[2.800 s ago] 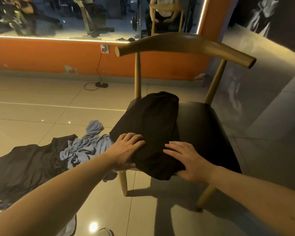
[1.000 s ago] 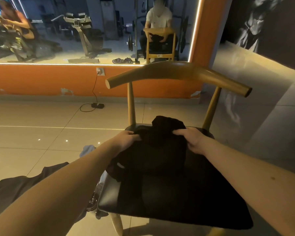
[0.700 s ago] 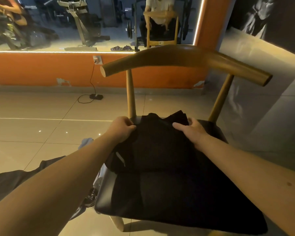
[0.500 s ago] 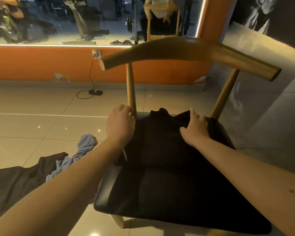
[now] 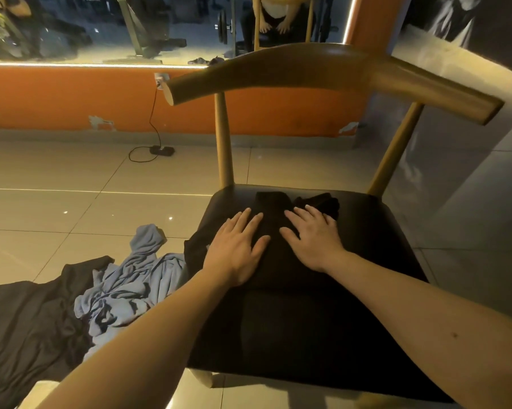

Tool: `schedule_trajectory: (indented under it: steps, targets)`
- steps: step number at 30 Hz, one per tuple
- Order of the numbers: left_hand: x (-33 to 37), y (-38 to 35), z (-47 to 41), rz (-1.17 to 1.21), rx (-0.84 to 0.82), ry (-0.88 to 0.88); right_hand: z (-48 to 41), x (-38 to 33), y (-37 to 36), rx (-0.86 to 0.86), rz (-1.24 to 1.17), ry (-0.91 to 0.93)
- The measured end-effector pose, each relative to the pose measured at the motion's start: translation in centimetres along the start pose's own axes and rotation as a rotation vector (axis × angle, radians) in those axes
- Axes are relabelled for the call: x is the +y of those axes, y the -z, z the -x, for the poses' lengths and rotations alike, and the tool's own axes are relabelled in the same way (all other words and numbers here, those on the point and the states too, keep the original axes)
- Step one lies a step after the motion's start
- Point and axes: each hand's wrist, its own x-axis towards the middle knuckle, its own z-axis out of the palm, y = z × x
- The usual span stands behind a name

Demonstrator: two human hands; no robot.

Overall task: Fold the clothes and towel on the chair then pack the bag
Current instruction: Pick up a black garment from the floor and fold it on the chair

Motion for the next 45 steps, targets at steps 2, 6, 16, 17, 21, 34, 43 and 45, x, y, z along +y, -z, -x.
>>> schedule_trajectory:
  steps: [2, 6, 16, 17, 21, 34, 43, 45]
  targets:
    - [0.0, -0.2, -0.2, -0.051, 0.013, -0.006, 0.0, -0.2, -0.3, 0.011, 0.028, -0.016]
    - [0.7, 1.2, -0.3, -0.063, -0.098, 0.012, -0.1, -0.4, 1.5, -0.132, -0.051, -0.030]
    - [3.3, 5.5, 2.9, 0.220, 0.034, 0.674, 3.5, -0.4, 6.5, -0.091, -0.888, -0.839]
    - [3.6, 5.5, 2.5, 0.285, 0.014, 0.692, 3.6, -0.9, 6.7, -0.138, -0.913, -0.835]
    - [4.1, 5.8, 0.7, 0.478, -0.058, 0.716, 3.5, -1.8, 7.5, -0.245, -0.994, -0.799]
    - [3.7, 6.7, 6.2, 1.050, -0.208, 0.733, 8.9, -0.6, 10.1, -0.639, -1.397, -0.722]
    - [3.3, 8.9, 19.4, 1.239, -0.119, 0.635, 16.9, -5.2, 10.1, -0.643, -1.404, -0.475]
    - [2.9, 9.4, 22.4, 1.274, -0.092, 0.639, 18.5, -6.8, 10.0, -0.656, -1.397, -0.438]
